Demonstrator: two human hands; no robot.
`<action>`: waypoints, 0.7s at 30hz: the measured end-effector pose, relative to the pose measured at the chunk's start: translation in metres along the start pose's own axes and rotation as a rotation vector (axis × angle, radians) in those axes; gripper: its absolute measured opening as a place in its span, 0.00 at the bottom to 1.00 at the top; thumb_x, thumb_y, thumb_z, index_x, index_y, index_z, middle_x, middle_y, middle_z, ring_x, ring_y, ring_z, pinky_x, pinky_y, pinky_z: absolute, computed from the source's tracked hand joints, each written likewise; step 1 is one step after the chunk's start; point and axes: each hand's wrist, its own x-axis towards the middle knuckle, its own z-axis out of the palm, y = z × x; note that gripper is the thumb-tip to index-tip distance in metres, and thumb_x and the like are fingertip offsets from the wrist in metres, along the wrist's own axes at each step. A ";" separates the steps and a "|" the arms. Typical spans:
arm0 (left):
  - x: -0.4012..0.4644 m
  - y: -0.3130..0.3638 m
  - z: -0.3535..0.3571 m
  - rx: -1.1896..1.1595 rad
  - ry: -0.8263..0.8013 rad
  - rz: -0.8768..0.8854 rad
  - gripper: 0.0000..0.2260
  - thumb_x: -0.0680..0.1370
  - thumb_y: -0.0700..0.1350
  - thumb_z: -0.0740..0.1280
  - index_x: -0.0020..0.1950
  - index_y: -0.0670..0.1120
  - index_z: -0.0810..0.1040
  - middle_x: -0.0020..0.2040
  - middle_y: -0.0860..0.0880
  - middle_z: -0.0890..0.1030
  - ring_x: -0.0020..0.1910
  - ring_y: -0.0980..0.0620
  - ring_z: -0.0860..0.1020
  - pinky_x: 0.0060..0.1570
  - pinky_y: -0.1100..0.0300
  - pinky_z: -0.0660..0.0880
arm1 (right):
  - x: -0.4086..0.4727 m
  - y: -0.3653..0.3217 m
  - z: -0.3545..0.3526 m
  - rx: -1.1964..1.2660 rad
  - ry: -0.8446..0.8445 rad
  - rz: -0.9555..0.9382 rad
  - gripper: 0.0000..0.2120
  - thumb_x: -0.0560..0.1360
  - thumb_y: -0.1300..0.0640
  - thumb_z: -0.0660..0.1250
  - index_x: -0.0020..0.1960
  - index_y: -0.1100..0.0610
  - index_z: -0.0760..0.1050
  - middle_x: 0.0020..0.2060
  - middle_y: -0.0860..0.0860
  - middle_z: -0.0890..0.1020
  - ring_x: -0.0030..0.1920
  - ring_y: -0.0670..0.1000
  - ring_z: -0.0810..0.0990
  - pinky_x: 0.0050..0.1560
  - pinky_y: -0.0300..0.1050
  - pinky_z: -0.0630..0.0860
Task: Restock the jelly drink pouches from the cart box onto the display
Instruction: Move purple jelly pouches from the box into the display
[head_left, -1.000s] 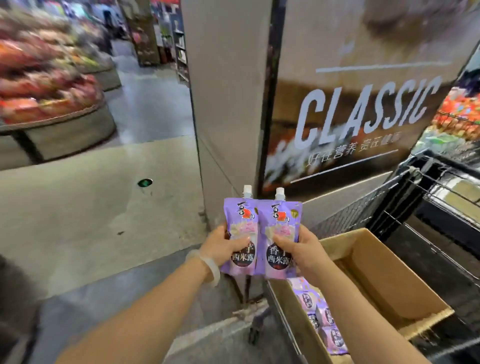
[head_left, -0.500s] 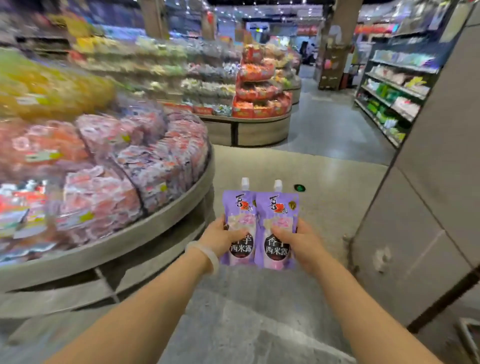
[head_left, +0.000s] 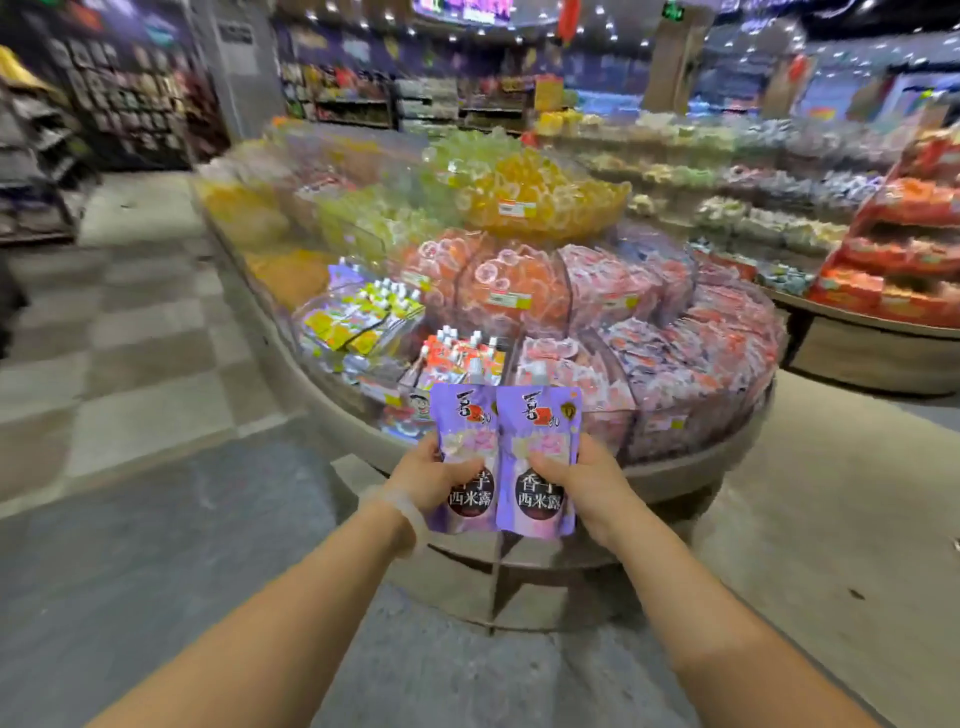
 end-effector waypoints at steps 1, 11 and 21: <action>0.007 0.003 -0.017 -0.006 0.038 0.013 0.14 0.75 0.30 0.66 0.57 0.43 0.75 0.45 0.44 0.81 0.42 0.45 0.79 0.52 0.45 0.77 | 0.016 0.000 0.017 -0.016 -0.032 0.005 0.09 0.72 0.67 0.69 0.46 0.54 0.79 0.50 0.59 0.84 0.49 0.58 0.82 0.57 0.57 0.77; 0.103 0.063 -0.156 -0.130 0.352 0.037 0.14 0.75 0.34 0.68 0.57 0.48 0.75 0.47 0.47 0.82 0.38 0.48 0.82 0.37 0.46 0.80 | 0.188 -0.017 0.171 0.015 -0.335 -0.005 0.10 0.72 0.66 0.70 0.52 0.60 0.78 0.45 0.57 0.84 0.41 0.53 0.82 0.46 0.47 0.79; 0.183 0.096 -0.282 -0.149 0.537 0.007 0.11 0.75 0.37 0.69 0.51 0.51 0.77 0.48 0.48 0.83 0.44 0.44 0.82 0.42 0.42 0.79 | 0.317 -0.002 0.312 -0.014 -0.478 0.061 0.16 0.69 0.63 0.74 0.56 0.61 0.78 0.50 0.58 0.84 0.51 0.59 0.83 0.55 0.56 0.79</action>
